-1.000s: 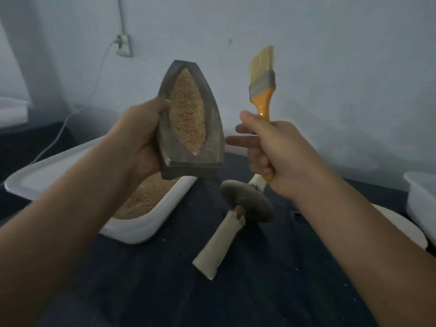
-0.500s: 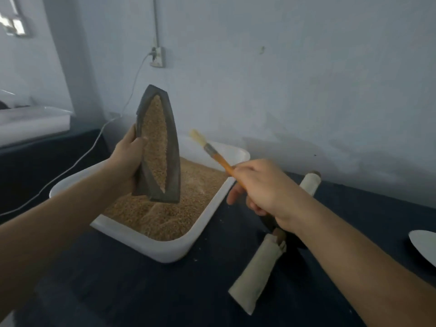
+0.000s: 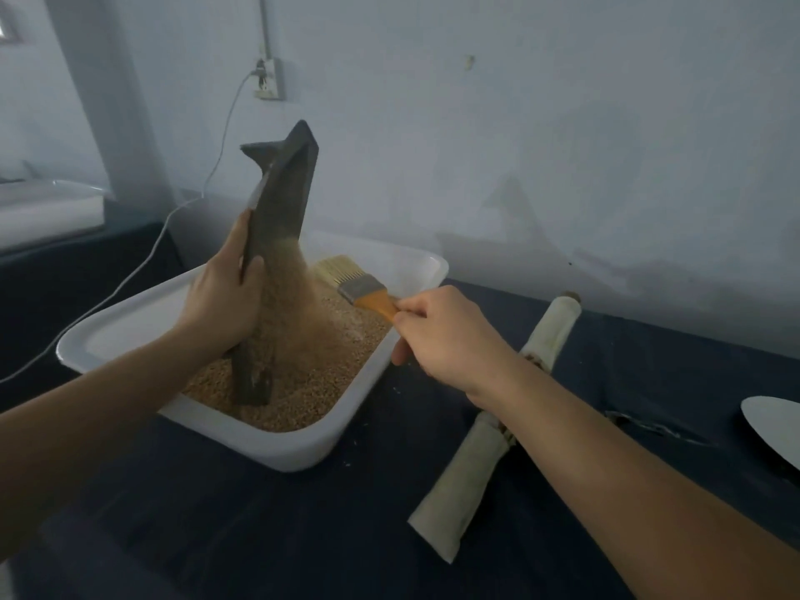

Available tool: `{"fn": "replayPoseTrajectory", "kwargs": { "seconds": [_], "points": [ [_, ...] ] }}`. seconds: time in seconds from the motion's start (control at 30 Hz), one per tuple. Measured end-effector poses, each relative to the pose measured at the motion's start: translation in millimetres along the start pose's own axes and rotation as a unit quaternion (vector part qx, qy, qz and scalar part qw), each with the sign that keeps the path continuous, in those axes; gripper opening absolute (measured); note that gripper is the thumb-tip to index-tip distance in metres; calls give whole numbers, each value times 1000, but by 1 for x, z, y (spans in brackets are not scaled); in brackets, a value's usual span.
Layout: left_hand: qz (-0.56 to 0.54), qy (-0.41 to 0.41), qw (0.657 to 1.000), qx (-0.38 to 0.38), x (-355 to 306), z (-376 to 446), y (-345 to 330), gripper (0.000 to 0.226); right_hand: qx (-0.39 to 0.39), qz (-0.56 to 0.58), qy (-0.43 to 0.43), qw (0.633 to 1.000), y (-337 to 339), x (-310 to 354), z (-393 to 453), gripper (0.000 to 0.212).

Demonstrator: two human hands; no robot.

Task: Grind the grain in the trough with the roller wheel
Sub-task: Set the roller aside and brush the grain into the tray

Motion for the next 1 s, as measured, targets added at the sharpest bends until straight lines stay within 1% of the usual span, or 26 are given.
{"fn": "replayPoseTrajectory", "kwargs": {
  "seconds": [0.07, 0.17, 0.27, 0.47, 0.53, 0.63, 0.73, 0.77, 0.83, 0.93, 1.0],
  "points": [
    [33, -29, 999, -6, -1, -1, -1, 56, -4, -36, 11, 999, -1, 1, 0, 26],
    [62, -50, 997, -3, -2, -4, -2, 57, -9, -89, 28, 996, -3, 4, 0, 25],
    [84, -85, 993, -4, -8, -8, 0, 58, -27, -121, 47, 991, -2, 7, 0, 33],
    [119, -199, 973, -3, -18, -14, 1, 58, -51, -168, 85, 981, -3, 11, 6, 30],
    [123, -224, 967, 6, -22, -16, -1, 58, -55, -188, 104, 975, -5, 12, 7, 34],
    [113, -239, 964, 12, -28, -17, -2, 59, -57, -219, 149, 963, -9, 14, 9, 37],
    [69, -249, 966, 8, -31, -19, 0, 58, -60, -178, 181, 965, -10, 15, 12, 33],
    [52, -252, 966, 4, -32, -20, 1, 58, -74, -148, 185, 969, -9, 14, 12, 31],
    [27, -252, 967, -13, -32, -21, 3, 58, -126, -93, 188, 969, -5, 12, 13, 29],
    [6, -234, 971, -37, -32, -22, 3, 59, -231, -56, 193, 952, 2, 16, 14, 36],
    [3, -232, 972, -33, -32, -21, 2, 59, -278, -49, 202, 938, 5, 24, 16, 37]
  ]
}}
Point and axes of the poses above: each hand's wrist, its own z-axis towards the middle knuckle, its own y-axis out of the back of the hand, x = y × z, the point moved 2 cm from there along z, towards the middle knuckle, and after that the axes turned 4 degrees about -y, right-handed, at the moved point
